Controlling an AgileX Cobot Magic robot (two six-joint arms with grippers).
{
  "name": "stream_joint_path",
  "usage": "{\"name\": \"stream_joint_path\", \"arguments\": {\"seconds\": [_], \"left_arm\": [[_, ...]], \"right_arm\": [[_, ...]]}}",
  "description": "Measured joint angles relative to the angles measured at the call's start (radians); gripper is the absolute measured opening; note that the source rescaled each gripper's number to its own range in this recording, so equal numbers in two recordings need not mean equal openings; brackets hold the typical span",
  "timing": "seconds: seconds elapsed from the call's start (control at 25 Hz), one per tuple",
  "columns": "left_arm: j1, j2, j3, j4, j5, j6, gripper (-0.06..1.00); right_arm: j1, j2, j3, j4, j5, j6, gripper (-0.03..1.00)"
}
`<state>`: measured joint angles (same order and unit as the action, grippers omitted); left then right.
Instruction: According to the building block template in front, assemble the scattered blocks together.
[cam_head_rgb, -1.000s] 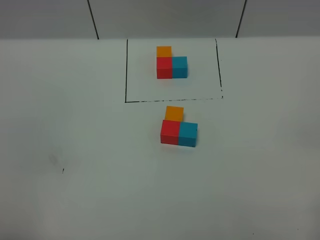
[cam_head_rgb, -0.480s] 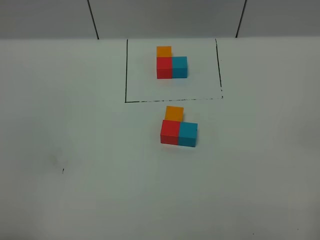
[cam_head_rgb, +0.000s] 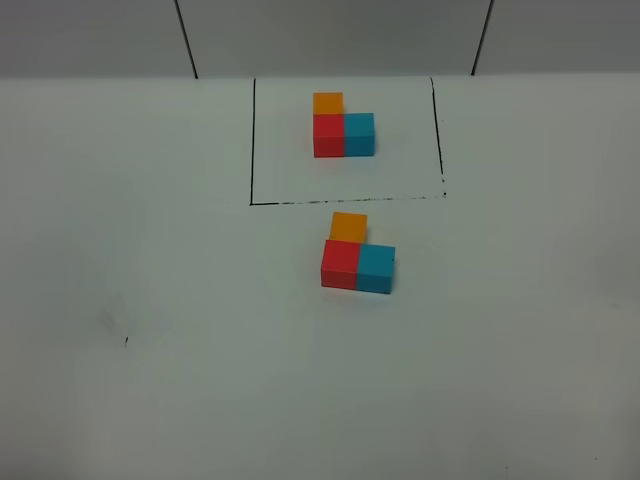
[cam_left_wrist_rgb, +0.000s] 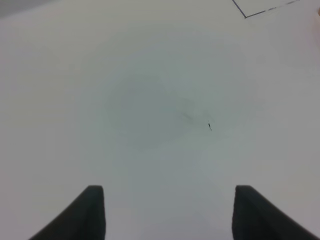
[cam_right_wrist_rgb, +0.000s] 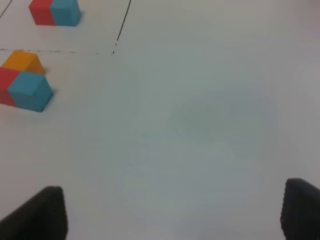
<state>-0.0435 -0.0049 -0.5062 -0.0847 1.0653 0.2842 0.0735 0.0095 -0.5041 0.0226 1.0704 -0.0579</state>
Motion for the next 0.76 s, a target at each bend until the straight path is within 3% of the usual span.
{"name": "stream_joint_path", "arguments": {"seconds": [0.76], "left_arm": [[0.000, 0.000, 0.000, 0.000, 0.000, 0.000, 0.26]], "right_arm": [[0.000, 0.000, 0.000, 0.001, 0.000, 0.001, 0.73]]}}
